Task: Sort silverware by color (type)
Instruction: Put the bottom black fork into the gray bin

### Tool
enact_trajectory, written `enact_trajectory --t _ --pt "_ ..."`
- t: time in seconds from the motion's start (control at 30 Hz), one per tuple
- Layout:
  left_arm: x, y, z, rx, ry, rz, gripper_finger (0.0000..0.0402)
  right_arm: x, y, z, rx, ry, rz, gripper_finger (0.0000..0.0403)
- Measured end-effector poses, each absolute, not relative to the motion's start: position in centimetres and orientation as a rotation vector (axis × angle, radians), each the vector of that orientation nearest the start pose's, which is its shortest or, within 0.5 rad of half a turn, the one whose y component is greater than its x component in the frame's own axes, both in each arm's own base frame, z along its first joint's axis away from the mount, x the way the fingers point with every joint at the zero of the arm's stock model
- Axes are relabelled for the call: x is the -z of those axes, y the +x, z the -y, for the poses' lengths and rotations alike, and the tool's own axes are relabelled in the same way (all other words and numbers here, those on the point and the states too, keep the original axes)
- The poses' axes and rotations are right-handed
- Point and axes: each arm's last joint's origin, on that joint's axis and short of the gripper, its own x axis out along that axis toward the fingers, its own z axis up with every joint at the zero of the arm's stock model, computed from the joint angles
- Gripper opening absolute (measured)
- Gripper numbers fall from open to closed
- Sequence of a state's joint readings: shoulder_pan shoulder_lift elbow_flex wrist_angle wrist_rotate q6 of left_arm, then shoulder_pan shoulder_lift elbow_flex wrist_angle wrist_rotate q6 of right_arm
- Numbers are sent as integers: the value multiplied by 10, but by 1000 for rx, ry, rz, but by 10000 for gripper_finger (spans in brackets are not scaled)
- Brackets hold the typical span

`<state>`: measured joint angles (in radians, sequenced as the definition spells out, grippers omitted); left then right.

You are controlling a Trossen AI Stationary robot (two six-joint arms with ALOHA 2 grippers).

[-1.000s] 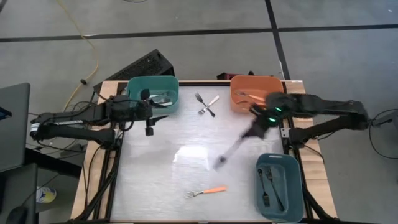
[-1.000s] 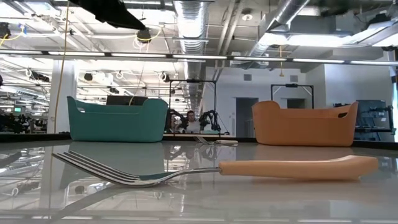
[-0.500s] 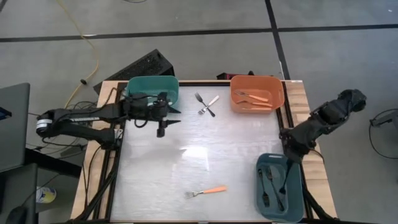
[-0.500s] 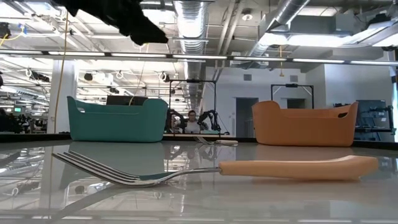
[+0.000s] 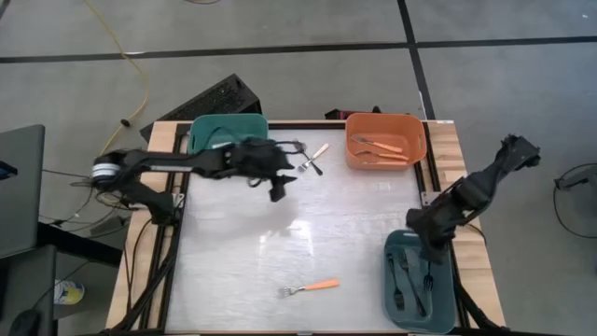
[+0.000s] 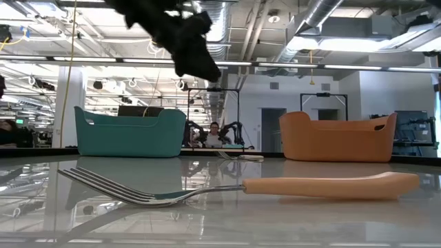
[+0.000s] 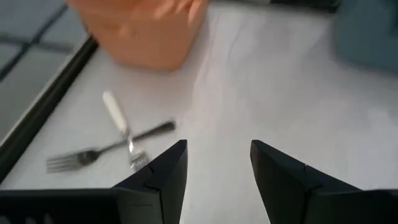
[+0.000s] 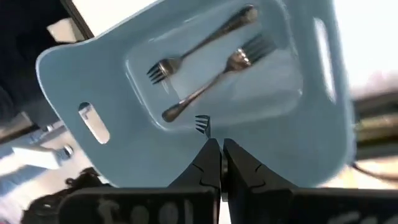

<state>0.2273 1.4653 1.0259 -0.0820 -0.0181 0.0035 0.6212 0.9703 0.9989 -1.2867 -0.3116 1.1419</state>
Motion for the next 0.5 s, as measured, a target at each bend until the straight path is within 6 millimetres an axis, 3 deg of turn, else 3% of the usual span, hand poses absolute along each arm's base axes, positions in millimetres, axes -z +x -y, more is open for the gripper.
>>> enact_trajectory --t 0.13,0.33,0.5 --pt "-269 346 -88 -238 -21 -702 163 -278 118 -95 -57 680 -1519 24" --pt "-263 382 -119 -137 84 -879 168 -266 122 -94 -70 672 -1503 27" --pt "-262 400 -144 -123 146 -938 170 -265 121 -92 -33 670 -1490 76"
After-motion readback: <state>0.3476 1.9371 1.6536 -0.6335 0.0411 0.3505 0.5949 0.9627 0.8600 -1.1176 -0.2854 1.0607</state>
